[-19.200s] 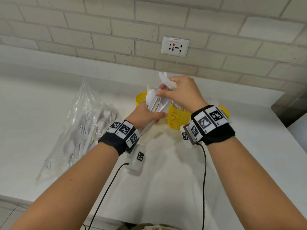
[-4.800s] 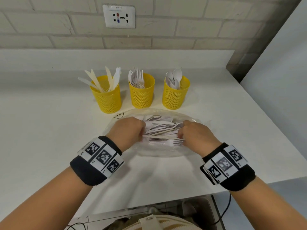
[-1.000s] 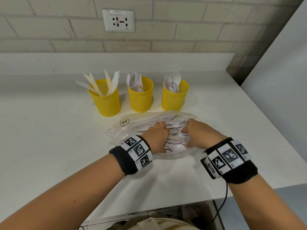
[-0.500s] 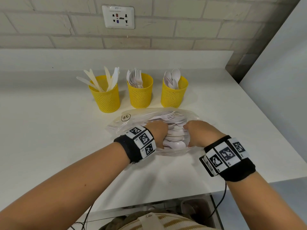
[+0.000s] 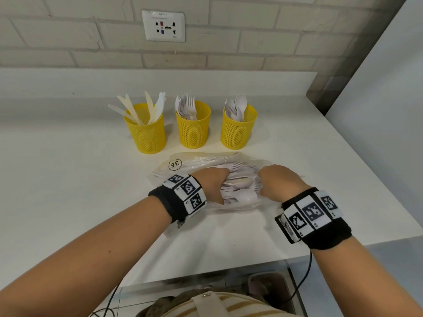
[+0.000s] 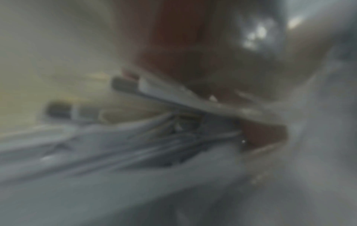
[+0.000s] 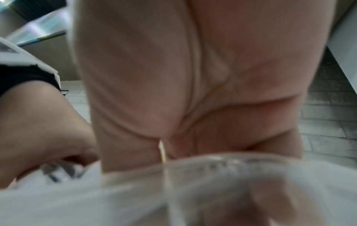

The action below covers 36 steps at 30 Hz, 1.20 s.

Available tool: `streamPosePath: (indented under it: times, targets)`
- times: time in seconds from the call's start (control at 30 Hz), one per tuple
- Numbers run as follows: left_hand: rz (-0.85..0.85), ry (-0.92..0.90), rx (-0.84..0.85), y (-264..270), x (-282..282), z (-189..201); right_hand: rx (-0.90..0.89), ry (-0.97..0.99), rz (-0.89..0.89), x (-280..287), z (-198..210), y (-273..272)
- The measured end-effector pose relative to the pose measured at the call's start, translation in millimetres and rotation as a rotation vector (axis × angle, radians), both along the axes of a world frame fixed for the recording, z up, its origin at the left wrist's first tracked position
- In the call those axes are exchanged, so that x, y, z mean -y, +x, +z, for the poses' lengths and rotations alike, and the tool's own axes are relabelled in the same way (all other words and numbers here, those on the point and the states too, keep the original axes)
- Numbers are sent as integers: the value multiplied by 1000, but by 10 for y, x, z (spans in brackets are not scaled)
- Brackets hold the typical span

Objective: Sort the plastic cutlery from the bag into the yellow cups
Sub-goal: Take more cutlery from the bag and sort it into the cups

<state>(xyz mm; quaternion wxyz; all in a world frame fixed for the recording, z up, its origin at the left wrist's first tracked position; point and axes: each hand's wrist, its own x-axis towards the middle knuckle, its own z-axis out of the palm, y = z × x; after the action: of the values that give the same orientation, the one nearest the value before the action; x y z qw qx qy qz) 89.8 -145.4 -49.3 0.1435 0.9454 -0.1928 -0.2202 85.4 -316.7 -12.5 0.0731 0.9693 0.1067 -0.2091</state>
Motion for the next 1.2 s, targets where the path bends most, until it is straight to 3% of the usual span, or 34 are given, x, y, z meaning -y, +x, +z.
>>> streamPosePath:
  times: [0.33, 0.47, 0.63, 0.8, 1.03, 1.2]
  targets:
    - [50, -98, 24, -39, 7, 53, 198, 177, -88, -11, -34, 31]
    - [81, -134, 19, -24, -55, 97, 179, 341, -114, 45, 43, -34]
    - [132, -161, 62, -3, -88, 225, 168, 336, -64, 94, 124, -79]
    - [127, -183, 104, 22, -175, 382, 257, 613, -135, 129, 173, -9]
    - [163, -438, 107, 5, -301, 556, 471, 977, -162, 85, 278, 59]
    - [277, -719, 68, 11, -393, 769, 438, 1131, -203, 30, 359, 162]
